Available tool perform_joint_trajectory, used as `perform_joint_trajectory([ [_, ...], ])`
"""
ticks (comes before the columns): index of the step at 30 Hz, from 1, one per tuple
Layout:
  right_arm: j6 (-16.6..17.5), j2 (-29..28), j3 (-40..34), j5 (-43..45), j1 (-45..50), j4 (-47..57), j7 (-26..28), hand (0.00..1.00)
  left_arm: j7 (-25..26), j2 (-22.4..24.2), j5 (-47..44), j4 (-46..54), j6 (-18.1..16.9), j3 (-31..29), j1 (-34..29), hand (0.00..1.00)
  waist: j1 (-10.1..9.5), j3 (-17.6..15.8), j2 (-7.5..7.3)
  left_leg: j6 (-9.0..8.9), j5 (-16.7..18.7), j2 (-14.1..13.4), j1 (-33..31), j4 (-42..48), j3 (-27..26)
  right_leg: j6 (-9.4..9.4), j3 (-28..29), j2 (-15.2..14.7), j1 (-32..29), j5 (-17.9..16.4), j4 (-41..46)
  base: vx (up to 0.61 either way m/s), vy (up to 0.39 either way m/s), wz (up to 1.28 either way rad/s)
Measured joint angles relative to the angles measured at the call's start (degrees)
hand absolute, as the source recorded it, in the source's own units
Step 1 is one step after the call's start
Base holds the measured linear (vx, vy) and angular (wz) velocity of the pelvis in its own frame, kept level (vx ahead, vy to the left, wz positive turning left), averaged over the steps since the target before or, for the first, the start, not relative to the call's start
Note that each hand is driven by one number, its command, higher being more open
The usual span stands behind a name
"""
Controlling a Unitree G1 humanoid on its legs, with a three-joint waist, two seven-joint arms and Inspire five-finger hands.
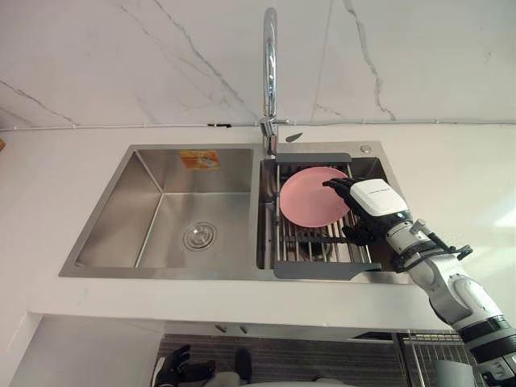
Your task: Walk over to the sink, pick up the cup, carry it to the dishwasher, place the cup inside the dishwasher, then close the dishwasher door
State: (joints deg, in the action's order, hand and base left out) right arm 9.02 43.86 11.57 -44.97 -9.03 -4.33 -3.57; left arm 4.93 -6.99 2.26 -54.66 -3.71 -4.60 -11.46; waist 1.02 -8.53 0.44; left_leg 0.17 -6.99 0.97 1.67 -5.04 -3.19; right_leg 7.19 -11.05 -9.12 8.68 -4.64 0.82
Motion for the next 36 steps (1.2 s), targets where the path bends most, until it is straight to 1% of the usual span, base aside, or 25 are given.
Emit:
perform_joint_trajectory([
  [5, -0.7, -0.2, 0.0, -2.5, 0.0, 0.0, -1.4, 0.90, 0.0, 0.0, 0.0, 0.1, -0.3, 0.1, 0.1, 0.90, -0.02, -0.3, 0.28, 0.04, 0.0, 0.0, 0.0, -0.1, 0.1, 0.00, -0.2, 0.0, 0.1, 0.0, -0.1, 0.00, 0.000, 0.00],
  [9, -1.4, -1.4, 0.0, -4.4, 0.0, -1.7, -2.9, 0.90, 0.1, -0.2, 0.0, 0.1, -0.4, 0.7, 0.1, 0.90, -0.11, -0.3, 0.35, 0.04, -0.1, 0.1, -0.1, -0.3, 0.5, 0.00, -0.6, 0.0, 0.2, 0.0, -0.1, 0.00, -0.012, 0.03],
  [14, -2.2, -1.8, 0.0, -6.0, -0.1, -2.5, -3.1, 0.90, 0.1, -0.2, 0.0, 0.3, -0.4, 0.7, 0.1, 0.90, -0.13, -0.5, 0.45, 0.02, -0.1, 0.1, -0.2, -0.3, 0.9, 0.00, -1.1, 0.0, 0.4, 0.0, -0.2, -0.01, -0.020, 0.05],
  [23, -3.3, -3.8, 0.0, -6.5, -1.8, -5.8, -3.8, 0.90, 0.1, -0.2, 0.0, 0.3, -0.5, 1.2, 0.3, 0.90, -0.26, -0.9, 0.77, -0.02, -0.1, 0.2, -0.4, -0.3, 1.1, 0.00, -1.3, 0.0, 0.4, 0.0, -0.2, 0.00, 0.000, 0.00],
  [36, -3.8, -7.0, 0.5, -6.5, -4.0, -6.1, -4.8, 0.90, 0.2, -0.4, 0.0, 0.5, -0.5, 2.2, 0.6, 0.90, -0.42, -1.2, 1.11, -0.02, -0.2, 0.2, -0.6, -0.3, 1.2, 0.01, -1.5, 0.0, 0.4, 0.0, -0.5, 0.00, 0.000, 0.00],
])
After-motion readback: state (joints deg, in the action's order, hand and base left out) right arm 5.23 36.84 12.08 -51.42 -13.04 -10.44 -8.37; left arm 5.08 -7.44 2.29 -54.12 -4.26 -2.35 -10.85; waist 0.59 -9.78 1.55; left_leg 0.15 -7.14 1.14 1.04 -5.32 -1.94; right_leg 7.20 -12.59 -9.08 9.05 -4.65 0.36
